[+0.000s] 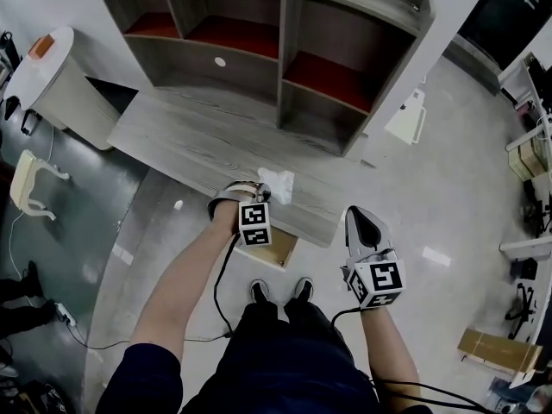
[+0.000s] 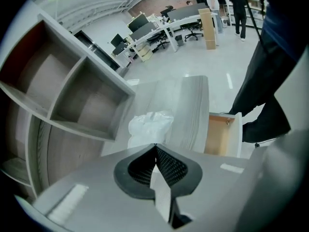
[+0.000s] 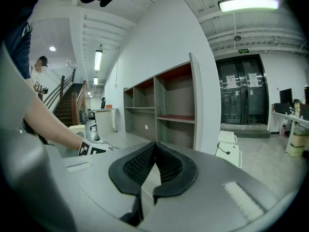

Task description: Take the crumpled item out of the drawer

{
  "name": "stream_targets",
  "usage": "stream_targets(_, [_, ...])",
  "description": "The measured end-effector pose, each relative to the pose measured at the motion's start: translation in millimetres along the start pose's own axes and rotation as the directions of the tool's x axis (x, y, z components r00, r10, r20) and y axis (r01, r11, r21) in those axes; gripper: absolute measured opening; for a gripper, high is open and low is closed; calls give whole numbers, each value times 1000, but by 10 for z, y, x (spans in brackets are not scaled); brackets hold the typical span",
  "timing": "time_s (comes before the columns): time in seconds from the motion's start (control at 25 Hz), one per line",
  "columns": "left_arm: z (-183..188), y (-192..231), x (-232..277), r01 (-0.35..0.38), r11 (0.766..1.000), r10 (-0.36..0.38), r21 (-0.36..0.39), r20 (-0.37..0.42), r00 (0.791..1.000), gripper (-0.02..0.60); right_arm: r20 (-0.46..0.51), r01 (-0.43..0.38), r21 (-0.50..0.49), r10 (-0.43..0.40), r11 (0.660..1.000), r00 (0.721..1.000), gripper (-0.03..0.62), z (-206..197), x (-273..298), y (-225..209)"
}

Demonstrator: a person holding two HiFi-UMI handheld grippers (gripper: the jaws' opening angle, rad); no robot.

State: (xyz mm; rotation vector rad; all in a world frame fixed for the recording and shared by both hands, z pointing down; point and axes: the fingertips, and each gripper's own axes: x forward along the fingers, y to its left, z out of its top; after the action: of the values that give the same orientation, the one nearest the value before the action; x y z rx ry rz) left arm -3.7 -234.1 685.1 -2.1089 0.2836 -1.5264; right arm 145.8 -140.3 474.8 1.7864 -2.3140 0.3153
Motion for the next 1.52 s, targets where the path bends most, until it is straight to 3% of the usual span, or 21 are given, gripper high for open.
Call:
stream_targets(0.6, [-199, 398, 820, 15, 998, -19, -54, -79, 997, 6, -77, 142, 52, -138, 989, 988, 6, -287, -174, -444])
stream_targets(0.72, [-213, 356, 865, 27, 994, -35, -102, -79, 996, 33, -84, 149, 59, -144, 987, 986, 6, -310, -170, -468])
stream_targets(0.8, [-175, 382, 831, 13, 989, -20, -145, -51, 998, 82, -82, 143, 59, -138, 988, 987, 6, -305, -142, -455])
stream_targets(0.92, [-153, 474, 711, -20, 972, 17, -235, -13, 1000, 104, -72, 123, 54, -119, 991, 990, 6, -281, -36, -409])
stream_targets(1.12, [1, 751, 273, -78, 907, 121, -414, 77, 990, 104, -41, 76, 27, -75, 997, 996, 6, -111, 146, -352])
stream_targets(1.32, [185, 1250, -384, -177, 844, 289, -506, 151, 946, 104, 21, 57, -5, -57, 998, 998, 6, 246, 314, -357])
stream_targets(1.4, [261, 1435, -701, -185, 787, 356, -588, 188, 916, 103, 46, 51, -18, -51, 999, 998, 6, 404, 356, -345])
stream_targets(1.52, [367, 1664, -1178, -155, 655, 459, -739, 227, 859, 101, 81, 45, -36, -42, 998, 996, 6, 627, 406, -334])
